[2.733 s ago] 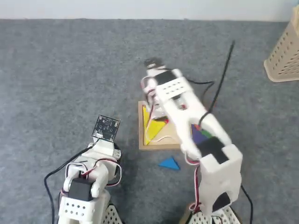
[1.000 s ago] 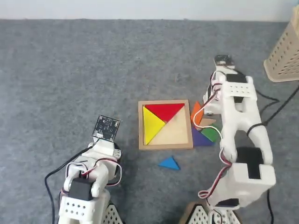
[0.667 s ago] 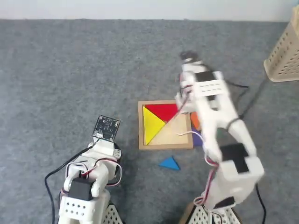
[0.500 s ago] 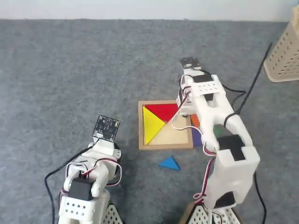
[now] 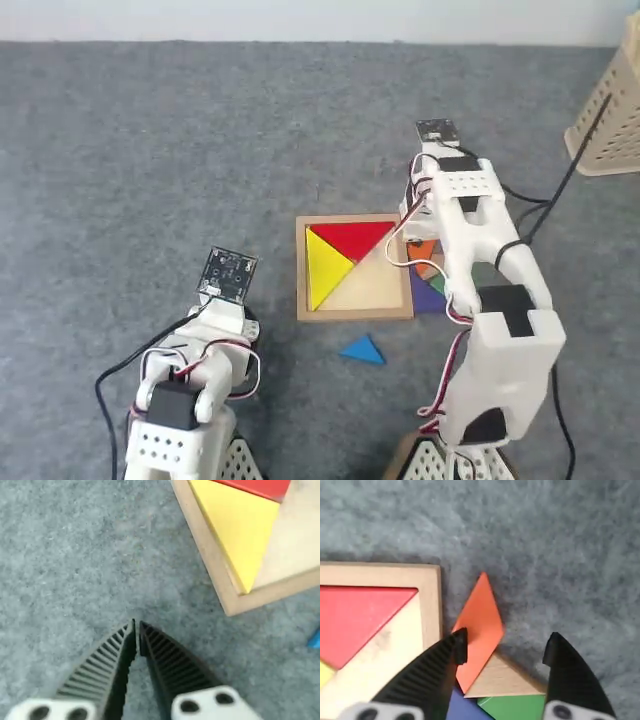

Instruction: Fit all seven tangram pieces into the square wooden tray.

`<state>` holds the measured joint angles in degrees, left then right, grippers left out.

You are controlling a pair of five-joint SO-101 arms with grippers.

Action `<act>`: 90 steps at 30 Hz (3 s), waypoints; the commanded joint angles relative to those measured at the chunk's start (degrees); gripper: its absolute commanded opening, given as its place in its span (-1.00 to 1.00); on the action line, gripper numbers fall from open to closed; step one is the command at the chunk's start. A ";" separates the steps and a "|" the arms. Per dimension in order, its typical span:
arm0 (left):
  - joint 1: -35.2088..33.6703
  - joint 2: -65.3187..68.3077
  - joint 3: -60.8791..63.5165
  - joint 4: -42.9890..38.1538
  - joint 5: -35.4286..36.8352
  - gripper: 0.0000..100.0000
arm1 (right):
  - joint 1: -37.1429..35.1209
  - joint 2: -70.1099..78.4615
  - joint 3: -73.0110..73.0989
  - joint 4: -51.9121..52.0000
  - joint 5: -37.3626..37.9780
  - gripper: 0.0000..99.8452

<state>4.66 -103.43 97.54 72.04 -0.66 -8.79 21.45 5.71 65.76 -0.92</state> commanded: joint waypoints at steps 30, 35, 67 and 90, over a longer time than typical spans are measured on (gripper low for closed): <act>-0.18 -1.14 -1.01 0.35 0.35 -0.98 | 7.34 4.53 -12.75 0.48 4.13 -0.84; -0.18 -1.14 -1.01 0.35 0.35 -0.98 | 7.52 4.70 -16.26 6.99 12.75 -0.55; -0.18 -1.14 -1.01 0.35 0.35 -0.98 | 6.02 11.30 -16.79 4.26 18.29 -0.55; -0.18 -1.14 -1.01 0.35 0.35 -0.98 | 2.59 5.14 -15.21 2.77 32.97 -0.98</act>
<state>4.66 -103.43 97.54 72.04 -0.66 -4.40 31.12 -10.20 69.80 28.18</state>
